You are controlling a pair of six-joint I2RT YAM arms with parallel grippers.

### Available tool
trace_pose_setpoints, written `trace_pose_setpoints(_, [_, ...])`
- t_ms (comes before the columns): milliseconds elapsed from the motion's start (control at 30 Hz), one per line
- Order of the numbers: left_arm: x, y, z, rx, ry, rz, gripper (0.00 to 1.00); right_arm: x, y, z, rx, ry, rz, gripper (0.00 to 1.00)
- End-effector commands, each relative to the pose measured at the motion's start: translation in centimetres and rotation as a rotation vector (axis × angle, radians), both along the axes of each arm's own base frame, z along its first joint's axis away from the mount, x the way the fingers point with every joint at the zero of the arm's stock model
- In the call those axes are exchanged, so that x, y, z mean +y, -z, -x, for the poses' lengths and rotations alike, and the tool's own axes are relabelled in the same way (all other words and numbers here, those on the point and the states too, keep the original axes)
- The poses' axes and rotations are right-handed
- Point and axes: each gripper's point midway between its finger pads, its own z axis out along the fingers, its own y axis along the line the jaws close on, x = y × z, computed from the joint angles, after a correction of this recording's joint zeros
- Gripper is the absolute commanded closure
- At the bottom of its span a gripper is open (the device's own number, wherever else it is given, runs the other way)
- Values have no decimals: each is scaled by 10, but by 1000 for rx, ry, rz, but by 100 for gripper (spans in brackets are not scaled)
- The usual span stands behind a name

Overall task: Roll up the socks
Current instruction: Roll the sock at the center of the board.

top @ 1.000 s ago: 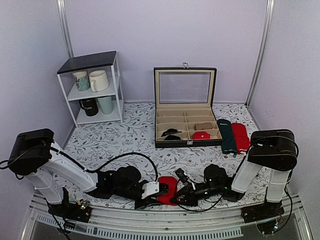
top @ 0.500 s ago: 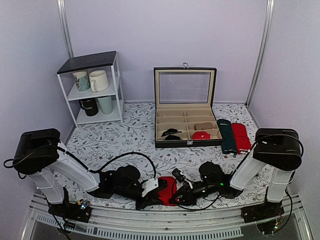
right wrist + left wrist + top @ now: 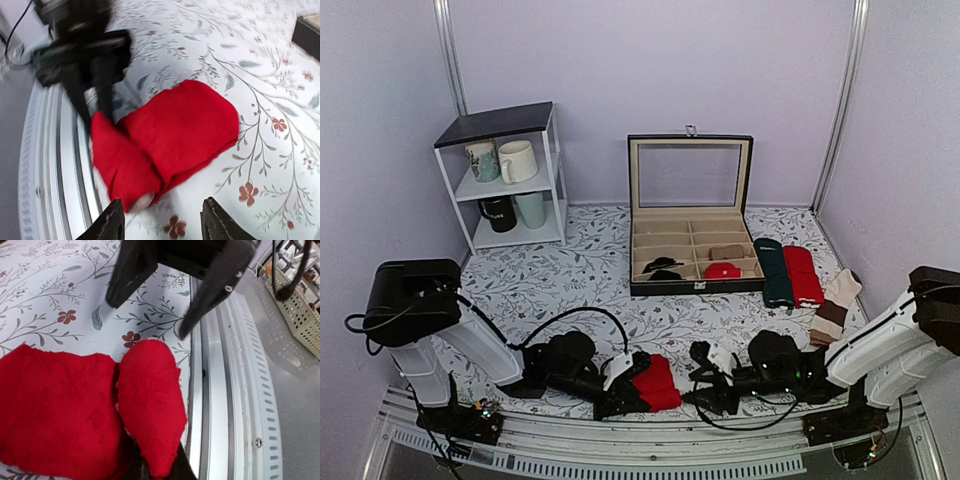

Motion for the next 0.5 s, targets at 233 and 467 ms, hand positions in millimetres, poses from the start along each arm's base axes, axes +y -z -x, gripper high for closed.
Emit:
trace_pose_setpoints(233, [45,61,23,150,12,-239,100,18,-5,25,-434,-236,18,43])
trace_pose_setpoints(467, [47,62,22,152,10,-241,100,33,-3,32,-415,-293,10,44])
